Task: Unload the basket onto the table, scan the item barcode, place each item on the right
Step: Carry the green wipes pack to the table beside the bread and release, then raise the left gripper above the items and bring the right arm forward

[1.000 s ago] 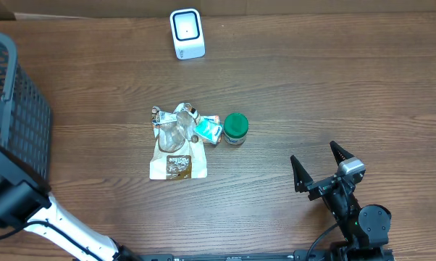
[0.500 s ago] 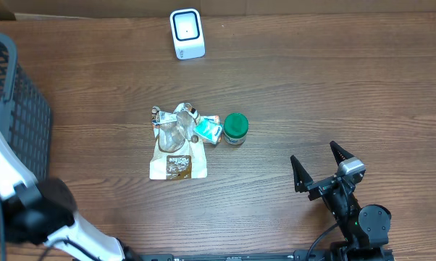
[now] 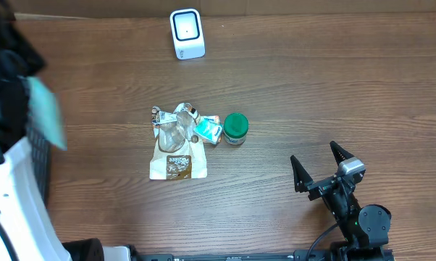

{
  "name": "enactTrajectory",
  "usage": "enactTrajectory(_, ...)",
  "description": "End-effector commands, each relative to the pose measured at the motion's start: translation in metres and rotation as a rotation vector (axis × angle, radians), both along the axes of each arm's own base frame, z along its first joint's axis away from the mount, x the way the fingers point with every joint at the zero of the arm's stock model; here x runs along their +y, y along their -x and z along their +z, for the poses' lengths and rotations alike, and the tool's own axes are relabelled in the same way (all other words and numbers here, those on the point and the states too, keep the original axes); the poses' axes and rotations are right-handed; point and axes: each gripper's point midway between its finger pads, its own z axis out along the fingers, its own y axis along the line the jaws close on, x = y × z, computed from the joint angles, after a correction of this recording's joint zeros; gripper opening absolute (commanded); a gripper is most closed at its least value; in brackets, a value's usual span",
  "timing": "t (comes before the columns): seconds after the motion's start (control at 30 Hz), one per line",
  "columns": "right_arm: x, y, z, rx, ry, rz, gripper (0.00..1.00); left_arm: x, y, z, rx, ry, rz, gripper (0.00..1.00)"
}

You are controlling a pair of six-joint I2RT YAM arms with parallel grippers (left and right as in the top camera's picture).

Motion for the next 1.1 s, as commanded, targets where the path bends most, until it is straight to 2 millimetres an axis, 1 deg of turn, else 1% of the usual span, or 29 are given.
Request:
enactTrajectory(0.0, 0.001, 0.0, -0.002, -0.003, -0.004, 0.002, 1.0, -0.041, -0.017, -0.037, 0.123, 0.063, -0.094, 0.04)
enactTrajectory(0.07, 0.001, 0.0, -0.002, -0.003, -0.004, 0.002, 1.0, -0.055, -0.025, -0.061, 0.218, 0.063, -0.129, 0.04)
enactTrajectory(0.1, 0.001, 0.0, -0.002, -0.003, -0.004, 0.002, 1.0, -0.061, -0.033, -0.079, 0.277, 0.061, -0.143, 0.04)
enactTrajectory(0.17, 0.001, 0.0, -0.002, -0.003, -0.004, 0.002, 1.0, -0.064, -0.044, -0.1, 0.336, 0.061, -0.147, 0.04)
enactTrajectory(0.23, 0.001, 0.0, -0.002, -0.003, -0.004, 0.002, 1.0, -0.067, -0.053, -0.118, 0.377, 0.074, -0.146, 0.04)
enactTrajectory(0.33, 0.001, 0.0, -0.002, -0.003, -0.004, 0.002, 1.0, -0.072, -0.064, -0.132, 0.399, 0.102, -0.155, 0.04)
enactTrajectory(0.4, 0.001, 0.0, -0.002, -0.003, -0.004, 0.002, 1.0, -0.081, -0.071, -0.134, 0.383, 0.143, -0.193, 0.04)
enactTrajectory(0.5, 0.001, 0.0, -0.002, -0.003, -0.004, 0.002, 1.0, -0.09, -0.072, -0.127, 0.349, 0.179, -0.234, 0.04)
enactTrajectory(0.57, 0.001, 0.0, -0.002, -0.003, -0.004, 0.002, 1.0, -0.099, -0.072, -0.123, 0.339, 0.196, -0.3, 0.04)
enactTrajectory(0.7, 0.001, 0.0, -0.002, -0.003, -0.004, 0.002, 1.0, -0.125, -0.064, -0.112, 0.327, 0.244, -0.477, 0.05)
enactTrajectory(0.8, 0.001, 0.0, -0.002, -0.003, -0.004, 0.002, 1.0, -0.144, -0.053, -0.108, 0.335, 0.293, -0.592, 0.1)
enactTrajectory(0.9, 0.001, 0.0, -0.002, -0.003, -0.004, 0.002, 1.0, -0.157, -0.043, -0.113, 0.374, 0.335, -0.645, 0.13)
enactTrajectory(1.07, 0.001, 0.0, -0.002, -0.003, -0.004, 0.002, 1.0, -0.168, -0.025, -0.127, 0.473, 0.323, -0.701, 0.14)
